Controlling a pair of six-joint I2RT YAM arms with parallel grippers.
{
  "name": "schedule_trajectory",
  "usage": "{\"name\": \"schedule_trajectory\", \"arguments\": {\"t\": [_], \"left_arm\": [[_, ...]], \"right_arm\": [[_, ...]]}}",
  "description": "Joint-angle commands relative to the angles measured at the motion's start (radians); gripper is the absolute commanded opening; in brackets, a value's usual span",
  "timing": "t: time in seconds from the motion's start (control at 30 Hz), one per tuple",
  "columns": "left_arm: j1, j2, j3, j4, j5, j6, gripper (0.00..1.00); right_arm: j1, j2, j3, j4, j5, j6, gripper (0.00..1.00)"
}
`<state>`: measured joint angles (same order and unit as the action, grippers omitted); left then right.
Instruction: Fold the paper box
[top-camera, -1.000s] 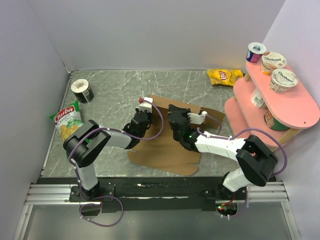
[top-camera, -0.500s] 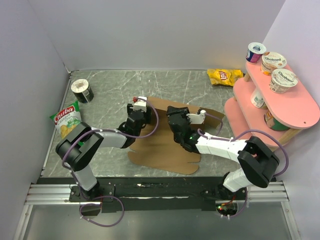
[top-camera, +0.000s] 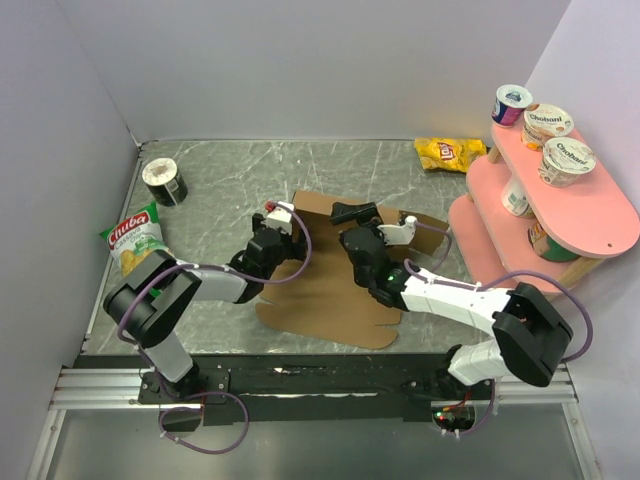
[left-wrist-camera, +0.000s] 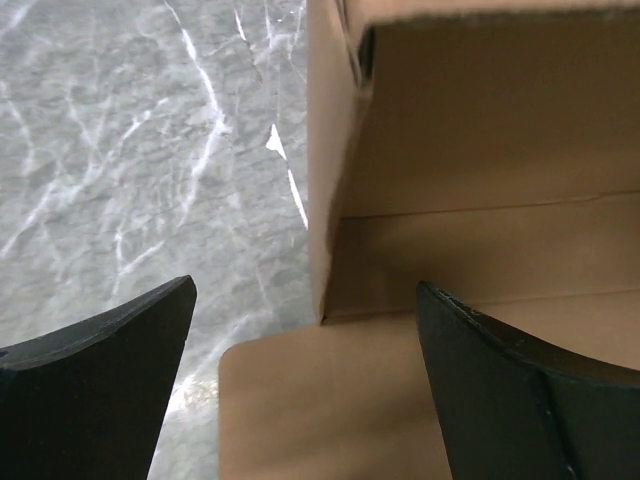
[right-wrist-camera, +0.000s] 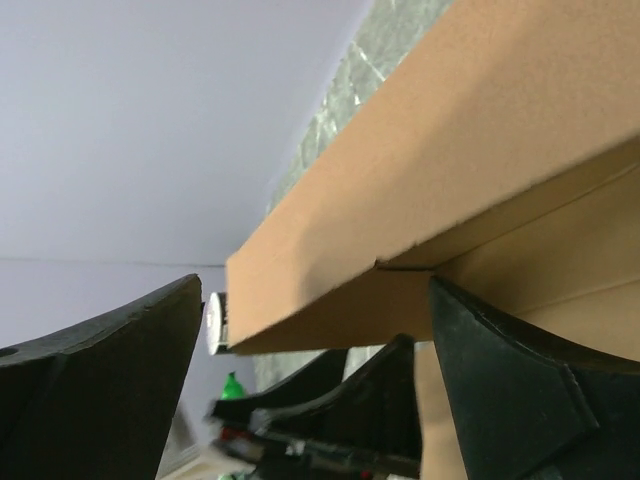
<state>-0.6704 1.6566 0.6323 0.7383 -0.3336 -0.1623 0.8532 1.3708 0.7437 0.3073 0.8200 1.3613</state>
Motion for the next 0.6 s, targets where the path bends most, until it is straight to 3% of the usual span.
{"name": "schedule_trajectory", "arguments": {"t": [0.0,0.1,0.3,0.47,0.57], "left_arm": [[0.023,0.029,0.055,0.035,0.042,-0.080,0.97],[0.049,0.038,0.073,0.044,0.079,-0.114,0.97],[0.094,0.057,0.109,0.082,0.200,-0.114,0.94],[0.107,0.100,0.152,0.090,0.202,-0.097,0.80],[0.111,0.111,0.153,0.107,0.199,-0.097,0.74]], "right_arm": [[0.010,-0.071,-0.015,-0.016,-0.002,-0.039,1.00],[0.020,-0.113,-0.030,-0.013,-0.038,-0.080,1.00],[0.044,-0.229,-0.075,-0.039,-0.247,-0.212,0.99],[0.047,-0.393,-0.142,-0.100,-0.361,-0.335,0.99],[0.043,-0.504,-0.127,-0.239,-0.354,-0.428,0.99]]}}
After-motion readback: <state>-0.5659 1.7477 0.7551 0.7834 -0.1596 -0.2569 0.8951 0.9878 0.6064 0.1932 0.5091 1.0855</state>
